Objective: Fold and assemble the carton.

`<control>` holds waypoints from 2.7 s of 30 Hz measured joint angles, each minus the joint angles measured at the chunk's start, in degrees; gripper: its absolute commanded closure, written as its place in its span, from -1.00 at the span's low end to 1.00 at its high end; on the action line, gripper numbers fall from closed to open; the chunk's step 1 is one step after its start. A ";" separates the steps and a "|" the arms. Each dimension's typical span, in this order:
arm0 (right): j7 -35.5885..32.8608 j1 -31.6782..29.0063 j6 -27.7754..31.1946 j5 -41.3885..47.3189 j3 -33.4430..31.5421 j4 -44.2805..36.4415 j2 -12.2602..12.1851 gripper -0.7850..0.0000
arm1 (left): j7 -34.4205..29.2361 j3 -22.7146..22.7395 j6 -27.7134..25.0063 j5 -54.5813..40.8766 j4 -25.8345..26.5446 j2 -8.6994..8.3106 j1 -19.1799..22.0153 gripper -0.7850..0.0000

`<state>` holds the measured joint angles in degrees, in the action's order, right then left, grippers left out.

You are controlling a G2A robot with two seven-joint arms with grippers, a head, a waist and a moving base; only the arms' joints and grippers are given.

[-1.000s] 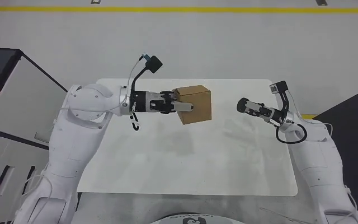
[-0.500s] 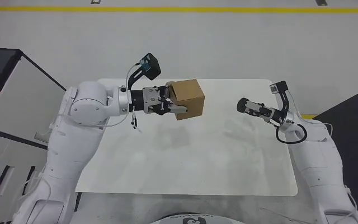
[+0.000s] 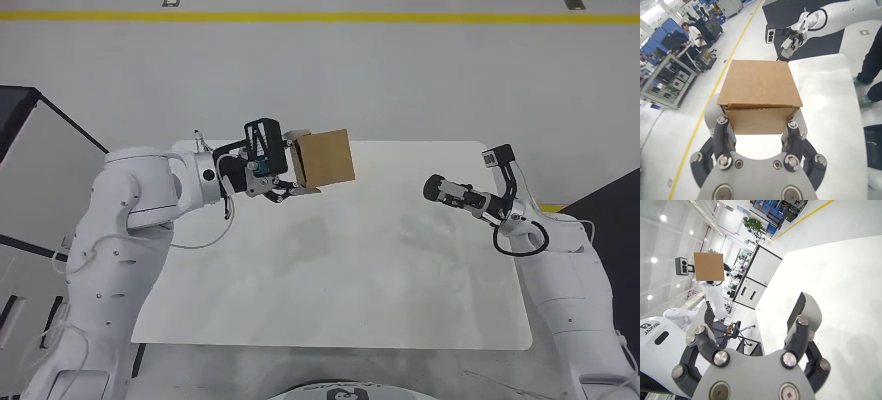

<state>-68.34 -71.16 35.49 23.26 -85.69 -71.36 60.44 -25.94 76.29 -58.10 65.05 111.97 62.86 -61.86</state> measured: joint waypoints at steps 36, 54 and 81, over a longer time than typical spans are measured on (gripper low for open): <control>0.00 0.00 0.00 0.00 0.00 0.00 0.00 -1.00 | 56.69 -4.25 26.55 80.12 6.76 -5.56 -4.59 1.00; 0.00 0.00 0.00 0.00 0.00 0.00 0.00 -1.00 | 59.25 -1.87 47.22 88.02 9.04 -6.11 -8.11 1.00; 0.00 0.00 0.00 0.00 0.00 0.00 0.00 -1.00 | 64.92 -1.90 51.60 80.58 6.99 -6.06 -8.65 1.00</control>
<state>-68.34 -71.16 35.49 23.26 -85.69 -71.36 60.44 38.98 74.39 -6.49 145.63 118.96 56.80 -70.52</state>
